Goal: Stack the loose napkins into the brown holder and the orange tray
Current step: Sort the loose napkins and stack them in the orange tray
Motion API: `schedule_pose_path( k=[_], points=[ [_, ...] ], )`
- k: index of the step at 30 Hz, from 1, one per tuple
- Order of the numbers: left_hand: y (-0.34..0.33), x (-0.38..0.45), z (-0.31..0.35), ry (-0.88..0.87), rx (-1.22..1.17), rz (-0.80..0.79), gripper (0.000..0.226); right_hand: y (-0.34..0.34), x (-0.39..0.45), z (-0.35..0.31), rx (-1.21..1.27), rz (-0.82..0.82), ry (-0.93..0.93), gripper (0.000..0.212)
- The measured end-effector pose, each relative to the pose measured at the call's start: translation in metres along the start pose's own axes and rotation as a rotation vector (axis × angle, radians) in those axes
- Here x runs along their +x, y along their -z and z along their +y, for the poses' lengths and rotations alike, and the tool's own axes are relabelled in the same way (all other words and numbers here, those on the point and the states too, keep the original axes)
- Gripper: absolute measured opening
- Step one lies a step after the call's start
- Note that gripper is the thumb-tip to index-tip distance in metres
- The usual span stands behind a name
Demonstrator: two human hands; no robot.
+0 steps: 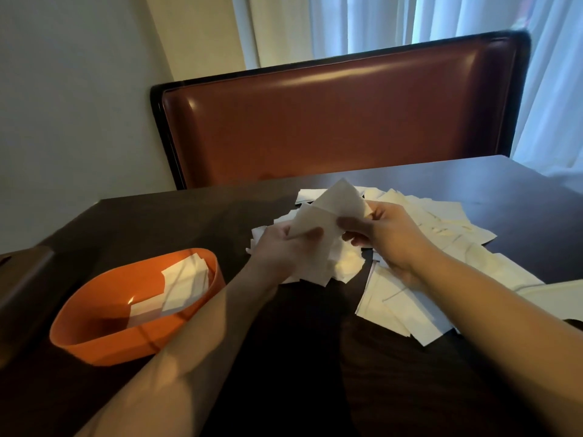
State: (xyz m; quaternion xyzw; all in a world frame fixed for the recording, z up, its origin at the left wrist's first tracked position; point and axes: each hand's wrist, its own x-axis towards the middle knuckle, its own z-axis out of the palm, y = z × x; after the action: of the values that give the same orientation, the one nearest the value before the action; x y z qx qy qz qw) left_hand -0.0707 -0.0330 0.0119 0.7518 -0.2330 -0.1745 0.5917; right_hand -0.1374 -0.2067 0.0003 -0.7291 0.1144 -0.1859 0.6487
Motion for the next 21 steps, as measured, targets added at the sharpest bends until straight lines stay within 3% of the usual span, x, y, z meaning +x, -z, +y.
schedule_pose_path(
  k=[3,5,12,14,18,19,21],
  points=[
    [-0.011,-0.001,-0.003,-0.009,-0.074,-0.001,0.006,-0.001,0.000,0.002,0.111,0.116,0.050,0.041],
    [-0.016,-0.003,-0.011,0.007,-0.059,0.015,0.007,-0.001,0.002,0.003,0.099,0.211,0.079,0.046],
    [-0.018,-0.003,-0.021,-0.051,-0.256,0.148,0.024,0.000,-0.002,-0.005,0.012,0.490,0.246,0.026],
    [-0.016,-0.001,-0.022,-0.058,-0.304,0.189,0.021,0.005,-0.005,-0.011,0.070,0.417,0.240,0.015],
    [-0.012,-0.002,-0.023,-0.042,-0.357,0.188,0.017,0.003,-0.017,-0.019,0.386,-0.124,0.112,0.014],
    [-0.012,-0.002,-0.022,-0.027,-0.390,0.157,0.020,0.000,-0.019,-0.018,0.417,-0.192,0.077,0.019],
    [-0.011,-0.004,-0.020,0.006,-0.444,0.088,0.023,-0.007,-0.018,-0.013,0.264,-0.170,0.102,0.020]
  ],
)
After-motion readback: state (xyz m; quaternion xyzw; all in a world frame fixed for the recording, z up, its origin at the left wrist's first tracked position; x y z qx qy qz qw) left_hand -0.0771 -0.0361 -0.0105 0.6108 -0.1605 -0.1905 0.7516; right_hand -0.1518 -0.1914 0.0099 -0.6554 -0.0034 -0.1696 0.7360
